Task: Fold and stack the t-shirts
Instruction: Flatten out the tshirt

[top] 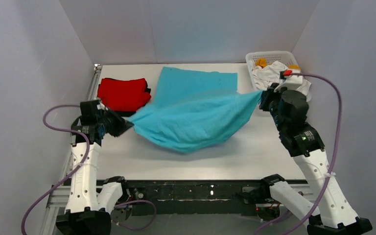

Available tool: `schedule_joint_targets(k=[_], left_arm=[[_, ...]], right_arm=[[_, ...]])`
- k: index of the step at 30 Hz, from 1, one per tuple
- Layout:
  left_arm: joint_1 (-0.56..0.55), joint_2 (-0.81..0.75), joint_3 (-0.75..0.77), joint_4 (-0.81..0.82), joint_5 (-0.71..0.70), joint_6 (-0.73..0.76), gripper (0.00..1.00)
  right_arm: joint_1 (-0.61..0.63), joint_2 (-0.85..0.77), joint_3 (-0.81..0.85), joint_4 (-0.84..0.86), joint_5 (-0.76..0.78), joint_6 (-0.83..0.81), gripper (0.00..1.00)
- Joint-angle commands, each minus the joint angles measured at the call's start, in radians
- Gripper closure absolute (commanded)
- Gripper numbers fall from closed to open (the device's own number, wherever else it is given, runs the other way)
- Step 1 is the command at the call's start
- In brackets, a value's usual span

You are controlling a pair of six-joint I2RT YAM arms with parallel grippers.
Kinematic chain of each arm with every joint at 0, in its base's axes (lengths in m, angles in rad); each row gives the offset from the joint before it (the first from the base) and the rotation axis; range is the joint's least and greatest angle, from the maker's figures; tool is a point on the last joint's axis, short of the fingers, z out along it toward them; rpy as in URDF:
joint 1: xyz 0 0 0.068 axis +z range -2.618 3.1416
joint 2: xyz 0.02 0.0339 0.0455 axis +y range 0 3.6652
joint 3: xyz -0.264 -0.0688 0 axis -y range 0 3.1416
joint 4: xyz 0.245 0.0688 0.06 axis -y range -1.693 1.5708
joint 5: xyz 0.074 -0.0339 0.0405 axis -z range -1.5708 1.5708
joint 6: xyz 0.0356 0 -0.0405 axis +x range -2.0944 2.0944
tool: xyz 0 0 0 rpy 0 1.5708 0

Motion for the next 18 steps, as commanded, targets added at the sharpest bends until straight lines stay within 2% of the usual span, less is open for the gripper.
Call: schedule_joint_targets(k=[1, 5, 7, 9, 12, 15, 17, 18], left_arm=[[-0.006, -0.110, -0.304, -0.189, 0.032, -0.090, 1.00], [-0.023, -0.121, -0.413, -0.334, -0.022, -0.041, 1.00], [-0.024, -0.097, -0.437, -0.374, -0.043, -0.030, 1.00], [-0.026, -0.071, -0.459, -0.376, -0.031, -0.032, 0.94], [-0.028, -0.046, -0.471, -0.376, -0.041, -0.028, 0.96], [-0.028, -0.037, -0.467, -0.378, -0.072, -0.023, 0.93], [-0.027, -0.039, -0.455, -0.385, -0.080, -0.012, 0.85], [-0.029, -0.040, -0.450, -0.397, -0.087, -0.007, 0.72]], right_arm=[[-0.006, -0.060, -0.195, -0.277, 0.057, 0.321, 0.99], [-0.006, -0.041, -0.307, -0.446, 0.048, 0.471, 0.99], [-0.006, 0.008, -0.348, -0.462, 0.005, 0.494, 0.99], [-0.006, 0.060, -0.386, -0.443, -0.007, 0.510, 0.99], [-0.006, 0.156, -0.392, -0.442, 0.061, 0.534, 0.99], [-0.006, 0.246, -0.369, -0.426, 0.166, 0.537, 0.99], [-0.007, 0.302, -0.344, -0.422, 0.244, 0.543, 0.99], [-0.008, 0.328, -0.329, -0.427, 0.276, 0.550, 0.99]])
